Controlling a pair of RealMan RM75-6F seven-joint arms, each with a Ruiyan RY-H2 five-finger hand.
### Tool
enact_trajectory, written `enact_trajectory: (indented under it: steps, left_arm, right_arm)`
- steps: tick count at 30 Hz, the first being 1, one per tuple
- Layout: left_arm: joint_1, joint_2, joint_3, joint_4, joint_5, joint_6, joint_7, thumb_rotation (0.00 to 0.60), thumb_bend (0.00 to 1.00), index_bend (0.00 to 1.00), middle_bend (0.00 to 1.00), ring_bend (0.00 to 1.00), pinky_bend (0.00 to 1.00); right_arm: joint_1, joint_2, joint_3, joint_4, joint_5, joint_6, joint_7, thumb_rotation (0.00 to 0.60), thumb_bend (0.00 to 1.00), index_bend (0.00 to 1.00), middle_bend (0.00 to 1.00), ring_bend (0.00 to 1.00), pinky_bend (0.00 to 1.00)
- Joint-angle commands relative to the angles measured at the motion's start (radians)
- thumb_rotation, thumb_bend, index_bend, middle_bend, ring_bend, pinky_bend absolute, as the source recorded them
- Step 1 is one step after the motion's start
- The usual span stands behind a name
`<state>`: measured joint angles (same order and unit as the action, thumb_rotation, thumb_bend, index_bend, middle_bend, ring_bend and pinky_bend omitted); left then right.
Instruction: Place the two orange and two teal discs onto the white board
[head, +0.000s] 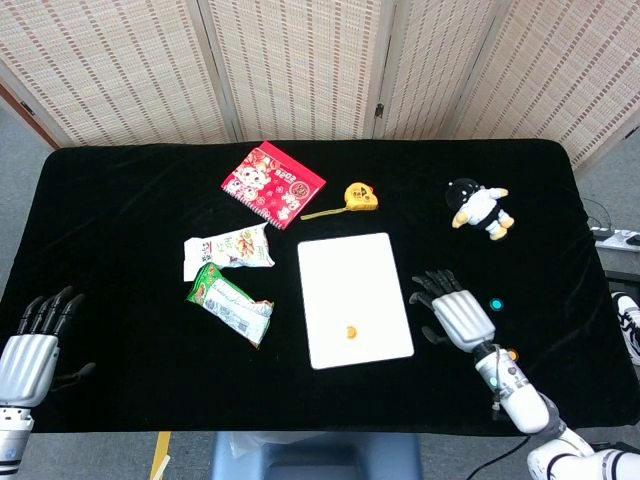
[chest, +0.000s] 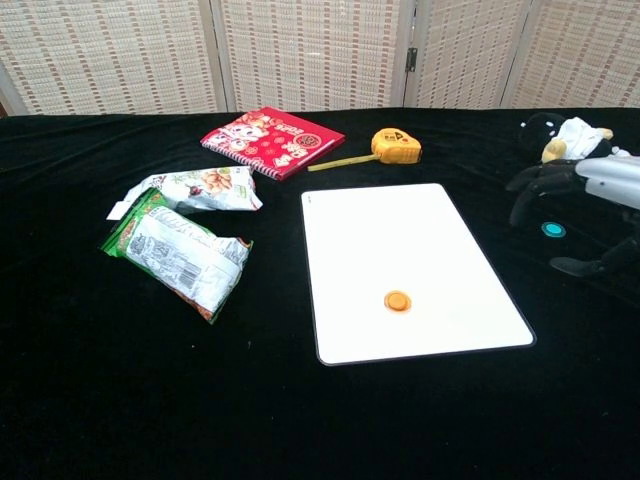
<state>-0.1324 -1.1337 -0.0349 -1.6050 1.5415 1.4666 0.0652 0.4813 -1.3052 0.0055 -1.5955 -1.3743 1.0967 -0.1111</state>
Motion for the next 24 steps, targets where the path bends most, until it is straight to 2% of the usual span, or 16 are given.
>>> enact_trajectory:
  steps: [1,4,9,24]
  left_arm:
    - [-0.008,-0.001,-0.003,-0.01,0.003,-0.007,0.008,0.6,0.15,0.05,0.05,0.1,0.0]
    - [-0.016,0.002,-0.005,-0.022,0.008,-0.012,0.02,0.6,0.15,0.05,0.05,0.1,0.0]
    - [-0.022,0.005,-0.005,-0.032,0.01,-0.018,0.029,0.6,0.15,0.04,0.05,0.1,0.0]
    - [-0.04,-0.003,-0.004,-0.024,0.011,-0.037,0.018,0.6,0.15,0.04,0.05,0.1,0.0]
  right_arm:
    - [-0.076,0.058,-0.055,0.014,-0.009,0.042,0.091,0.6,0.27,0.34,0.11,0.01,0.0]
    - [-0.12,0.076,-0.085,0.041,-0.014,0.062,0.109,0.6,0.27,0.34,0.1,0.0,0.0]
    - [-0.176,0.094,-0.105,0.055,0.038,0.061,0.105,0.6,0.27,0.34,0.1,0.0,0.0]
    - [-0.262,0.056,-0.089,0.162,0.128,0.032,0.114,0.6,0.27,0.34,0.1,0.0,0.0]
